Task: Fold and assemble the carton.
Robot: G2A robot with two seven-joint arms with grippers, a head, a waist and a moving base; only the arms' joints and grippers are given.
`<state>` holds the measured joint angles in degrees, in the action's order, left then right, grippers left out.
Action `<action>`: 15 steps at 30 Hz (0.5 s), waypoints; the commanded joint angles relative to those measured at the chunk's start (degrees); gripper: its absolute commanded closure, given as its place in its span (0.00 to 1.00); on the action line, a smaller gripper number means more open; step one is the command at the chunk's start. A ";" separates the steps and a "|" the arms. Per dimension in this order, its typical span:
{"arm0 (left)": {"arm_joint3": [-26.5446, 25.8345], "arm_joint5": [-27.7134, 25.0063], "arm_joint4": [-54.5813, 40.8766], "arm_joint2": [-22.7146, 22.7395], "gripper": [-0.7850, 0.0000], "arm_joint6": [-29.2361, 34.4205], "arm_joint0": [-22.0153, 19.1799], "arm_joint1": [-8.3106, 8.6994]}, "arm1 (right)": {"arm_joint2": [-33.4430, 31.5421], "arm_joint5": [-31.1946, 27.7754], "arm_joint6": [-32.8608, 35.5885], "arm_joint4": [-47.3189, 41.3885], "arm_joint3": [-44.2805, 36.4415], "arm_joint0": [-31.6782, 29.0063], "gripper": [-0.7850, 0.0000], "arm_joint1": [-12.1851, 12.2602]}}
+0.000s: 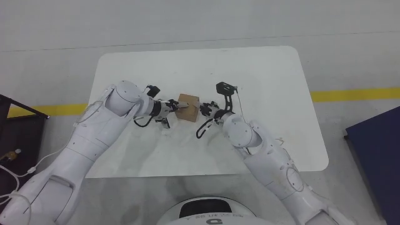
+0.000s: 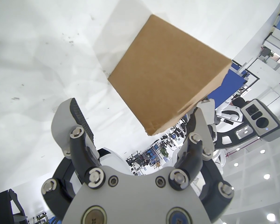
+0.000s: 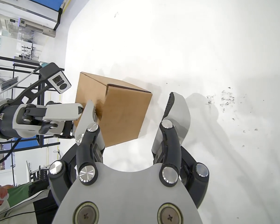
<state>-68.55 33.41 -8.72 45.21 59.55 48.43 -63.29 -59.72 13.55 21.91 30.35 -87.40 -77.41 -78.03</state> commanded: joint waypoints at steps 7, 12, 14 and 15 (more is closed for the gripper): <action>-4.79 -2.21 -3.17 7.67 0.00 -1.13 2.42 2.03 | -3.79 -0.90 -0.29 -0.24 -8.80 -3.73 0.18 0.88; -14.28 -1.61 -2.03 22.56 0.00 -2.06 9.68 6.41 | -4.74 -3.17 2.11 0.80 -15.92 -5.72 1.00 1.46; -20.03 -1.00 -1.42 30.04 0.00 -1.71 14.74 8.22 | -3.48 -3.83 3.52 1.78 -16.37 -5.09 1.00 1.44; -22.82 -0.66 -1.32 33.60 0.00 -1.27 17.53 8.97 | -2.57 -3.84 4.05 2.37 -15.74 -4.34 1.00 1.35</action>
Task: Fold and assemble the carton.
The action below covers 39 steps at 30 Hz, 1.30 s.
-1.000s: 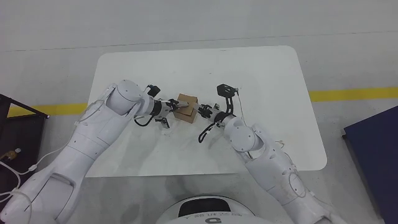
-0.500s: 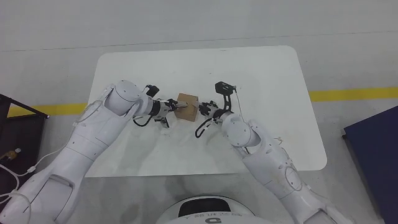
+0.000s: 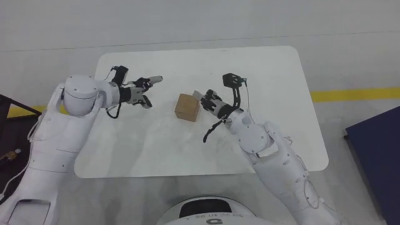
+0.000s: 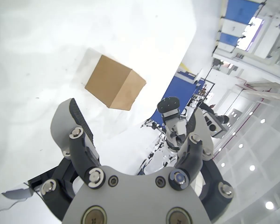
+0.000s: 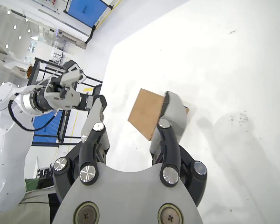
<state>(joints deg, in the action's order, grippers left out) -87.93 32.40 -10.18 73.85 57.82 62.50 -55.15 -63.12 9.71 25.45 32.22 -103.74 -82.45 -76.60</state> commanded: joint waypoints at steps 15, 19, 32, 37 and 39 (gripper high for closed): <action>-7.29 1.00 -0.30 9.95 0.00 2.21 8.02 1.82 | 11.89 4.43 1.25 7.96 12.97 11.04 1.00 -2.43; -7.29 1.00 -0.30 9.95 0.00 2.21 8.02 1.82 | 13.09 6.15 2.55 9.63 14.79 12.32 1.00 -2.78; -7.29 1.00 -0.30 9.95 0.00 2.21 8.02 1.82 | 12.53 6.95 4.26 12.18 11.91 11.31 1.00 -2.68; -7.29 1.00 -0.30 9.95 0.00 2.21 8.02 1.82 | 14.14 7.26 4.88 12.48 15.18 12.67 1.00 -3.26; -7.29 1.00 -0.30 9.95 0.00 2.21 8.02 1.82 | 13.86 7.17 4.44 11.39 14.60 12.74 1.00 -3.42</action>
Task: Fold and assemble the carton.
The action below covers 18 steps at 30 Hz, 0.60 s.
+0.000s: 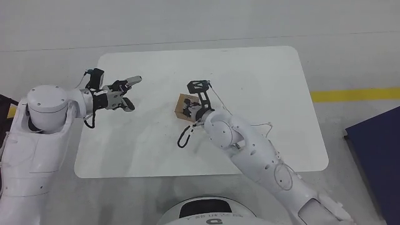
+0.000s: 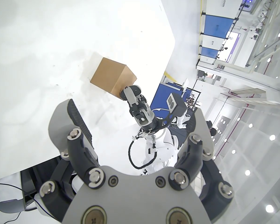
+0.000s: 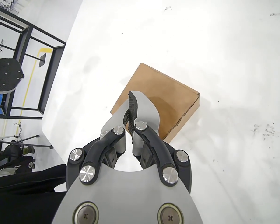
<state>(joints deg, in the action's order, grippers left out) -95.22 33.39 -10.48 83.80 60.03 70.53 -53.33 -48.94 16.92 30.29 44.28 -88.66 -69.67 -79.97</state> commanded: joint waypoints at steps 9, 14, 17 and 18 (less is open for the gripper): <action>0.00 0.00 0.00 0.00 0.00 0.00 0.00 0.00 | -10.04 1.63 -2.20 -1.80 -7.01 -6.75 1.00 1.79; 0.00 0.00 0.00 0.00 0.00 0.00 0.00 0.00 | -8.59 2.82 0.10 1.40 -1.65 -6.07 1.00 1.77; 0.00 0.00 0.00 0.00 0.00 0.00 0.00 0.00 | -6.34 2.56 1.42 -0.28 -0.38 -5.26 1.00 1.19; 0.00 0.00 0.00 0.00 0.00 0.00 0.00 0.00 | -5.99 2.07 1.71 -1.39 -0.32 -5.03 1.00 1.02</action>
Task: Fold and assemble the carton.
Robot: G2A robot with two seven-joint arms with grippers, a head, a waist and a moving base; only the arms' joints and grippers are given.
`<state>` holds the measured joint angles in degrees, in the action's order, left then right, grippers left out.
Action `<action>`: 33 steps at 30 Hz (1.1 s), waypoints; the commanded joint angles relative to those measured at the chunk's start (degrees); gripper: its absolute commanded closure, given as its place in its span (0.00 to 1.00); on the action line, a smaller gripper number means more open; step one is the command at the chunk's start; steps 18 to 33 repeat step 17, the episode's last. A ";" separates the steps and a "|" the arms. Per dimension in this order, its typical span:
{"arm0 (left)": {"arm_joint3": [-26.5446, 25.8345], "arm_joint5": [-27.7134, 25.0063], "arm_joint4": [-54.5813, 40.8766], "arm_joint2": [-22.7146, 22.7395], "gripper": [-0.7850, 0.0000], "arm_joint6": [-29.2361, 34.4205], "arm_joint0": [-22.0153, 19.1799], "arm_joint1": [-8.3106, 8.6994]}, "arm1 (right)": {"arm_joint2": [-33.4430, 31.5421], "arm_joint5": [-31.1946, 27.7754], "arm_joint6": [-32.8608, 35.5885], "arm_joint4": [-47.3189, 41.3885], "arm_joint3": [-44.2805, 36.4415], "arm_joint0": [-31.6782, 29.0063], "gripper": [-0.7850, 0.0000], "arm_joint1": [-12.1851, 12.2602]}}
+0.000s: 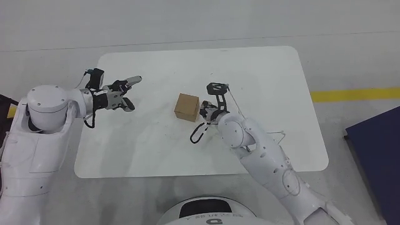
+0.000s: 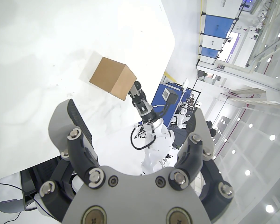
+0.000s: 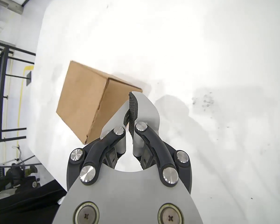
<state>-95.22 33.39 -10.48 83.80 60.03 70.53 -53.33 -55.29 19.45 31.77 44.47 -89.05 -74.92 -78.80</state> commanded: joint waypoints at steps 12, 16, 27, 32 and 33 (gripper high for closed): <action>0.00 0.00 0.00 0.00 0.00 0.00 0.00 0.00 | -12.67 -4.58 -9.07 -8.28 -13.64 -10.50 1.00 1.69; 0.00 0.00 0.00 0.00 0.00 0.00 0.00 0.00 | -21.50 -13.64 -13.26 -15.75 -21.46 -18.95 0.00 2.72; 0.00 0.00 0.00 0.00 0.00 0.00 0.00 0.00 | -22.12 -14.48 -13.27 -16.34 -21.82 -19.55 0.00 2.80; 0.00 0.00 0.00 0.00 0.00 0.00 0.00 0.00 | -22.12 -14.48 -13.27 -16.34 -21.82 -19.55 0.00 2.80; 0.00 0.00 0.00 0.00 0.00 0.00 0.00 0.00 | -22.12 -14.48 -13.27 -16.34 -21.82 -19.55 0.00 2.80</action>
